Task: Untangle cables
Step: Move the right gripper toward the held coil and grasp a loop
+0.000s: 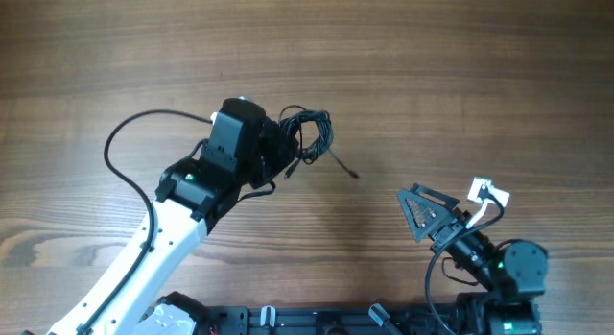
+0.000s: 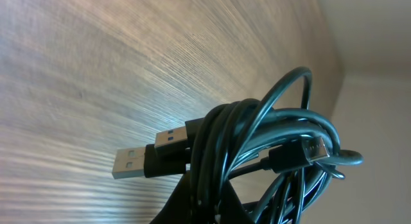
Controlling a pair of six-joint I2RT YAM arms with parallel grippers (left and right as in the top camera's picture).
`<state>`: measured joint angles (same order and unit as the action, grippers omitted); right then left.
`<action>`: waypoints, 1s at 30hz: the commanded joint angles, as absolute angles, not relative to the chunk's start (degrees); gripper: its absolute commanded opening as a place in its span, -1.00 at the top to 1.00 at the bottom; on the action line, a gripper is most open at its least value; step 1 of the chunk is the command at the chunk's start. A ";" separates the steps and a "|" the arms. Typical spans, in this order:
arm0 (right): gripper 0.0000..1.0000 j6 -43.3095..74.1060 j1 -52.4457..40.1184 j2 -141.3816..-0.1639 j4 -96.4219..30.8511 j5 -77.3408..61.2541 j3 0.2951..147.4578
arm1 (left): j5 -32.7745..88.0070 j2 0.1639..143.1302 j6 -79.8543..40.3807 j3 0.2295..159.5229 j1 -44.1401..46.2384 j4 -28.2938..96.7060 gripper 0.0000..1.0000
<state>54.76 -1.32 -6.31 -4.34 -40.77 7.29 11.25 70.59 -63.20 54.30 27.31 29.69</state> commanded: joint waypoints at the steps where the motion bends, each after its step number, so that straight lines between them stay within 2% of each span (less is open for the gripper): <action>1: -0.99 45.15 -1.45 -14.81 -10.79 -47.16 17.67 | 12.19 70.28 -84.75 54.76 27.24 29.58 0.92; 3: -0.99 43.40 -1.54 -22.11 -12.64 -55.96 21.37 | 12.16 70.28 -93.19 54.76 27.24 30.50 0.92; 6: -0.99 43.57 -1.87 -30.79 -8.47 -66.37 21.96 | 12.49 70.28 -103.50 54.76 27.27 30.94 0.92; 8: -0.93 41.93 -3.33 -34.98 -6.63 -66.87 21.96 | 14.68 70.28 -108.14 54.76 27.24 30.94 0.92; 9: -0.83 39.22 -4.95 -37.54 -4.80 -66.11 21.96 | 16.99 70.28 -111.66 54.76 27.24 30.96 0.92; 11: -0.79 37.23 -8.12 -40.80 -2.09 -62.35 21.96 | 19.97 70.28 -115.39 54.76 27.24 30.96 0.92; 14: -0.67 35.35 -13.15 -44.88 4.08 -53.71 21.96 | 23.44 70.28 -116.42 54.76 27.24 31.16 0.92; 17: -0.63 34.17 -18.87 -50.28 13.82 -42.89 21.96 | 27.05 70.28 -116.40 54.76 27.24 33.08 0.92; 19: -0.44 31.88 -21.28 -54.04 20.29 -39.38 21.96 | 27.70 70.28 -116.33 54.76 27.27 35.97 0.92; 21: -0.38 31.46 -22.50 -57.54 24.58 -36.99 21.96 | 28.64 70.28 -116.16 54.76 27.24 38.81 0.92; 24: -0.18 31.51 -23.05 -63.59 28.42 -37.04 21.96 | 31.14 70.28 -116.18 54.76 27.24 39.48 0.92; 30: -0.13 34.74 -23.09 -69.36 33.71 -43.42 21.96 | 31.48 70.28 -116.22 54.76 27.24 39.42 0.92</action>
